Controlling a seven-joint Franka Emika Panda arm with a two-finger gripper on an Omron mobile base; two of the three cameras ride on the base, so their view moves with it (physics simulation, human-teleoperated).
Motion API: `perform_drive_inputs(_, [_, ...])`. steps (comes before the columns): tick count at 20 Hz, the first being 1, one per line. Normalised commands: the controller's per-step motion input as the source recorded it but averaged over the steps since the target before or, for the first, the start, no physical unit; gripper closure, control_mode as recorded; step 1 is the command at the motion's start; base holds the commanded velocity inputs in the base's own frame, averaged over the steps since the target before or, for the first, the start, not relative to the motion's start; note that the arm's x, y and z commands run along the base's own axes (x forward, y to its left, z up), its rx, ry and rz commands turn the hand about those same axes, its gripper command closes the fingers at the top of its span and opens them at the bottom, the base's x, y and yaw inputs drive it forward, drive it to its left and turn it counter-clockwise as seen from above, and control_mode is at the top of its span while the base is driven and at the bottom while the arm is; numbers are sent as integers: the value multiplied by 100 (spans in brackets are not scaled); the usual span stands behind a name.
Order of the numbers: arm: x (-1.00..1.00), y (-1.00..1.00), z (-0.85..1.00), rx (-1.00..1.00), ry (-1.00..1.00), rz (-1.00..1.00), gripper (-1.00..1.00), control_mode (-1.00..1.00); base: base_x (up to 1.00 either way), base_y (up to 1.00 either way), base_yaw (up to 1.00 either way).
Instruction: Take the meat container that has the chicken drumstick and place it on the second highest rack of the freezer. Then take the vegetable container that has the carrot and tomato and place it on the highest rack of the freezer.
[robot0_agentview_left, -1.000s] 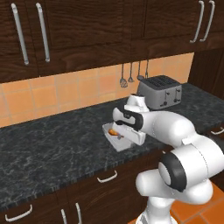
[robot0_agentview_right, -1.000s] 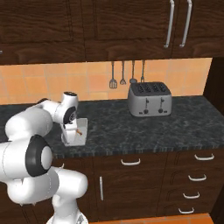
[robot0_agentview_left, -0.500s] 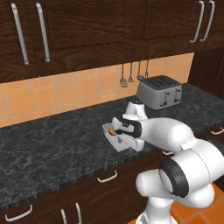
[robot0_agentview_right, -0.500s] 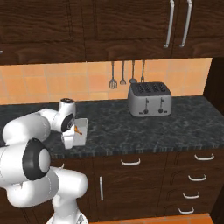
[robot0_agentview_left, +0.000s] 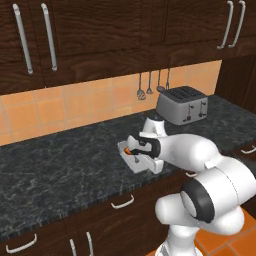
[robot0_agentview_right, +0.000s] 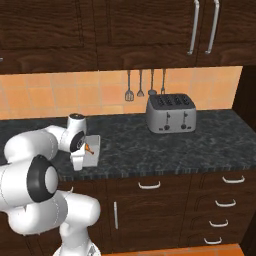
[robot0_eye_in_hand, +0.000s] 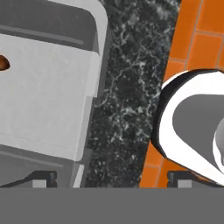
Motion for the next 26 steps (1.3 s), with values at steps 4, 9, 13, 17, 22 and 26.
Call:
perform_drive_inputs(4, [9,7,-15,-2,0,-4,-100,-100,0,0,0])
perform_drive_inputs(9, [26,12,-13,-5,0,-3,100,-100,0,0,0])
perform_drive_inputs(13, [-3,0,0,-2,0,0,100,-100,0,0,0])
perform_drive_inputs(17, [-25,-12,8,0,-1,0,100,-100,0,0,0])
perform_drive_inputs(22, [-45,-22,52,0,-7,0,100,-100,0,0,0])
perform_drive_inputs(26, [-76,-26,83,0,-15,0,100,-100,0,0,0])
